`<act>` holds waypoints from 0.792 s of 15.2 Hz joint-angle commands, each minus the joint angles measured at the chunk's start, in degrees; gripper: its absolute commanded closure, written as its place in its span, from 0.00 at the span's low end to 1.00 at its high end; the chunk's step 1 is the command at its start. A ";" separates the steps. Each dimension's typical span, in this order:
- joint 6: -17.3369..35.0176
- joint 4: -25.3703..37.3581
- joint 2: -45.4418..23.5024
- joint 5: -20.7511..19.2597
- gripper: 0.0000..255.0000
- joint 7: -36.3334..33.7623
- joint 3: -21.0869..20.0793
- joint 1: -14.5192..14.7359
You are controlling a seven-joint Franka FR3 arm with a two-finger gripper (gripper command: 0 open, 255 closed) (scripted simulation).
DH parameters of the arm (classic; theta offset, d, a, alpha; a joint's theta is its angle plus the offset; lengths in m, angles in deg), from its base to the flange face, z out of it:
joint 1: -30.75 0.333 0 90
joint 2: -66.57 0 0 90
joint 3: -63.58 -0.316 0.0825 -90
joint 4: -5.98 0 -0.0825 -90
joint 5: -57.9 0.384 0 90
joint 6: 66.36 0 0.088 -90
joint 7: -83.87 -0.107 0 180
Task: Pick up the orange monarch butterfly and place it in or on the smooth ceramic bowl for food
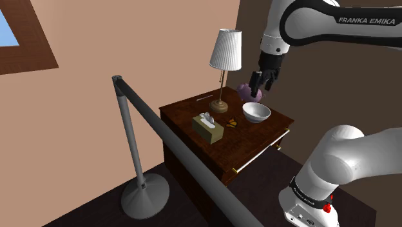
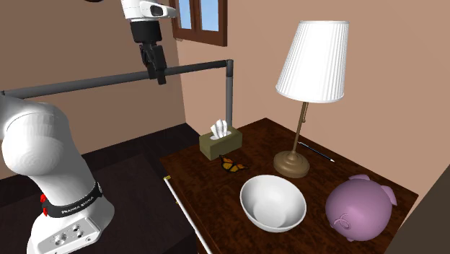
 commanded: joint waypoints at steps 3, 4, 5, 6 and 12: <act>3.29 -0.51 -3.54 0.39 0.00 -1.43 0.73 -1.15; 4.92 -0.67 -5.38 0.60 0.00 -2.12 1.11 -1.70; 6.53 -0.78 -7.26 0.82 0.00 -2.79 1.49 -2.23; 8.11 -0.82 -9.18 1.06 0.00 -3.44 1.87 -2.76; 17.11 0.10 -21.36 2.92 0.00 -6.80 4.40 -5.45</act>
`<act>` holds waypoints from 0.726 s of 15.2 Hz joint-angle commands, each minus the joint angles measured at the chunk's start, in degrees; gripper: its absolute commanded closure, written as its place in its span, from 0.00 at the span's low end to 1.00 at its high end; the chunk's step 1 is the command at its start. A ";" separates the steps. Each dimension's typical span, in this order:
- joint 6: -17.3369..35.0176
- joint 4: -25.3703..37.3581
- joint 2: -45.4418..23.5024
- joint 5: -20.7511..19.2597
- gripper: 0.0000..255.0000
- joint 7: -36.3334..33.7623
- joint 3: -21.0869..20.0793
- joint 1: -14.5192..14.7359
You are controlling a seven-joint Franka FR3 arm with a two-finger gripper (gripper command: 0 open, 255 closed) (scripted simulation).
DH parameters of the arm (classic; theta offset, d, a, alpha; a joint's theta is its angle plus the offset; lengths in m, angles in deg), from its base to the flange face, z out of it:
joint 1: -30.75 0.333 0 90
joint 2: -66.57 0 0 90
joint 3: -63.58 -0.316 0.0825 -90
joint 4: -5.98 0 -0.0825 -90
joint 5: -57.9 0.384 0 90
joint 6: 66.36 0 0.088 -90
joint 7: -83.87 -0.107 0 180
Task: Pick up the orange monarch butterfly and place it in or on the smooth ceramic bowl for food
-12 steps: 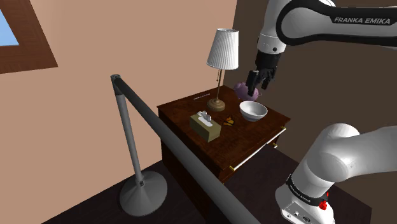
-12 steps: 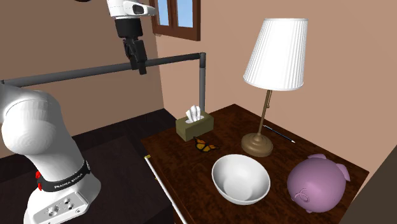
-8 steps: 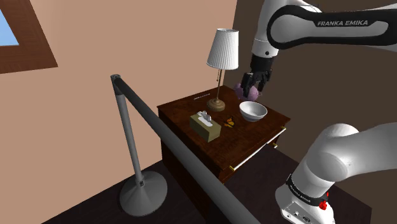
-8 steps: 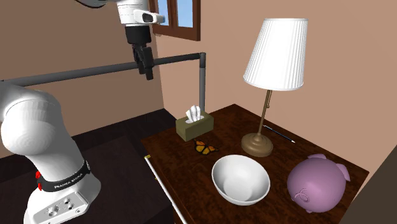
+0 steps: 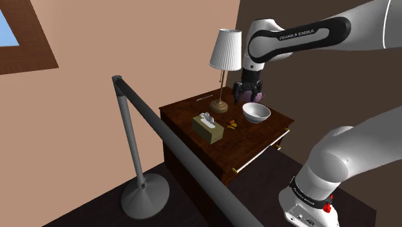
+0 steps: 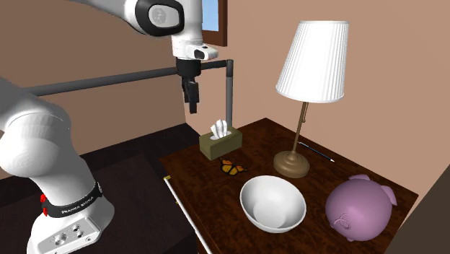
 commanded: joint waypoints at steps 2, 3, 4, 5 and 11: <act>4.11 0.76 -5.98 1.22 0.00 -1.42 1.38 -1.20; 5.42 1.21 -8.12 1.71 0.00 -1.80 1.84 -1.55; 6.69 1.71 -10.28 2.26 0.00 -2.15 2.31 -1.87; 7.92 2.25 -12.44 2.85 0.00 -2.45 2.79 -2.18; 14.24 6.51 -25.58 7.63 0.00 -3.32 5.51 -3.92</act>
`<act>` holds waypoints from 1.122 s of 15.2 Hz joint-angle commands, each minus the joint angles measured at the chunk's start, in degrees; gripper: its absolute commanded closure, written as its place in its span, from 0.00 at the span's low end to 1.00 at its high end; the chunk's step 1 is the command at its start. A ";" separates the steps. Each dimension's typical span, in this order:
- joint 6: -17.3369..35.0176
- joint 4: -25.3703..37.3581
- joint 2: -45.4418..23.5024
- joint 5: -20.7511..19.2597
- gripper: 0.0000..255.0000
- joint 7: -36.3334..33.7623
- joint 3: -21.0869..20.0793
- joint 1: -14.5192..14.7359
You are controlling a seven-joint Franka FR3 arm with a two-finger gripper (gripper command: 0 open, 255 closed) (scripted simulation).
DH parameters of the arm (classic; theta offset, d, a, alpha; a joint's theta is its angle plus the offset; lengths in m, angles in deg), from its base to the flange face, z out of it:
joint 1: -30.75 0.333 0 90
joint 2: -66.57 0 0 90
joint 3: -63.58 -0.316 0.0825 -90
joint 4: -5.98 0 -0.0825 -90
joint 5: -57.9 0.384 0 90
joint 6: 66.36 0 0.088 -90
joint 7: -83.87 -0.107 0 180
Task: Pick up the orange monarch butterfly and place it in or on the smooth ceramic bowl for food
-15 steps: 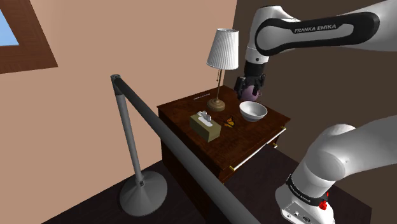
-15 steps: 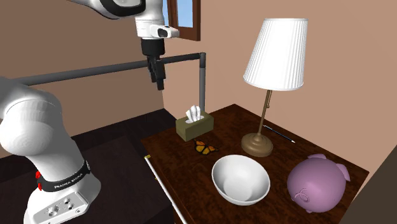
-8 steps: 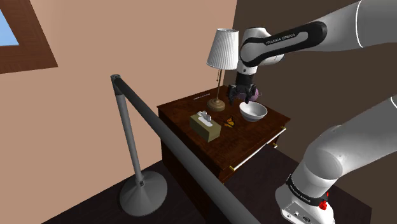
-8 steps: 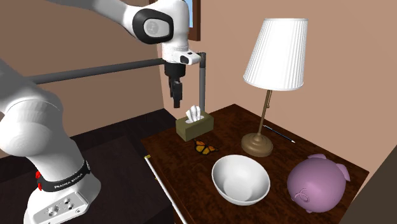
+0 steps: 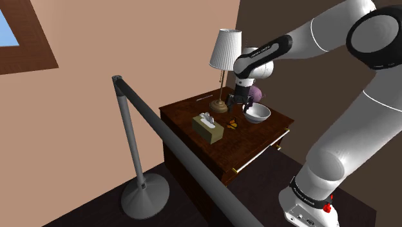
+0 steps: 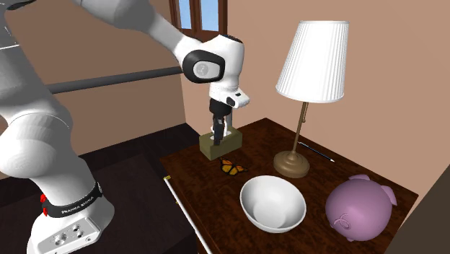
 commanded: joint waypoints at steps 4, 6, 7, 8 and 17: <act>3.49 5.29 -11.17 5.25 0.00 -0.15 1.64 -1.66; 4.70 7.39 -15.56 7.63 0.00 0.09 2.04 -2.56; 5.22 8.50 -17.75 8.84 0.00 0.22 2.15 -3.08; 5.69 9.65 -19.93 10.07 0.00 0.35 2.25 -3.62; 11.22 9.28 -25.73 13.40 0.00 1.82 1.09 -4.05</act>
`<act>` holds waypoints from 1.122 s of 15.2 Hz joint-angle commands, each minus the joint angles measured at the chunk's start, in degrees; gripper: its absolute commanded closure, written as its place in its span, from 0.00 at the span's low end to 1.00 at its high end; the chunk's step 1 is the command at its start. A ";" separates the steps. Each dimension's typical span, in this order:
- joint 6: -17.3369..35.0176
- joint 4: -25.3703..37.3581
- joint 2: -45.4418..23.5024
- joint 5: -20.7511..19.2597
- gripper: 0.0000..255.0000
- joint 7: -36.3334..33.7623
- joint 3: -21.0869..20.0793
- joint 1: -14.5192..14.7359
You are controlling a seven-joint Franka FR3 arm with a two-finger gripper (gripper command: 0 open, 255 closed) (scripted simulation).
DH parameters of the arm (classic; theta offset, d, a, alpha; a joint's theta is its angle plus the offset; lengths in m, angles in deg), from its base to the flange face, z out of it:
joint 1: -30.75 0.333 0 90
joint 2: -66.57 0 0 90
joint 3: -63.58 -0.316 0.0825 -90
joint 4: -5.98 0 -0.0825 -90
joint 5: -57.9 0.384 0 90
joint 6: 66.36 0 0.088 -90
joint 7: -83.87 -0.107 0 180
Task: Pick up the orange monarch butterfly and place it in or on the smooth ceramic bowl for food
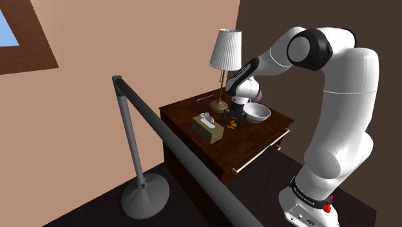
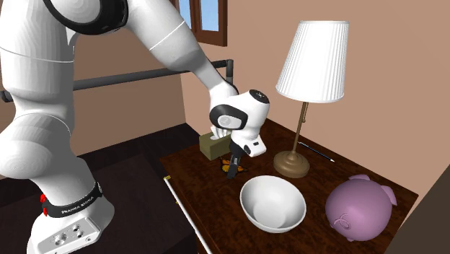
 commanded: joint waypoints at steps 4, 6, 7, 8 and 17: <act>0.41 -0.11 -0.35 0.18 0.00 0.21 -0.06 -0.07; 0.39 -0.10 -0.34 0.17 0.00 0.21 -0.06 -0.07; 0.41 -0.11 -0.35 0.18 0.00 0.21 -0.06 -0.07; 0.40 -0.10 -0.34 0.17 0.00 0.21 -0.06 -0.07; 0.42 -0.09 -0.39 0.18 1.00 0.23 -0.06 -0.08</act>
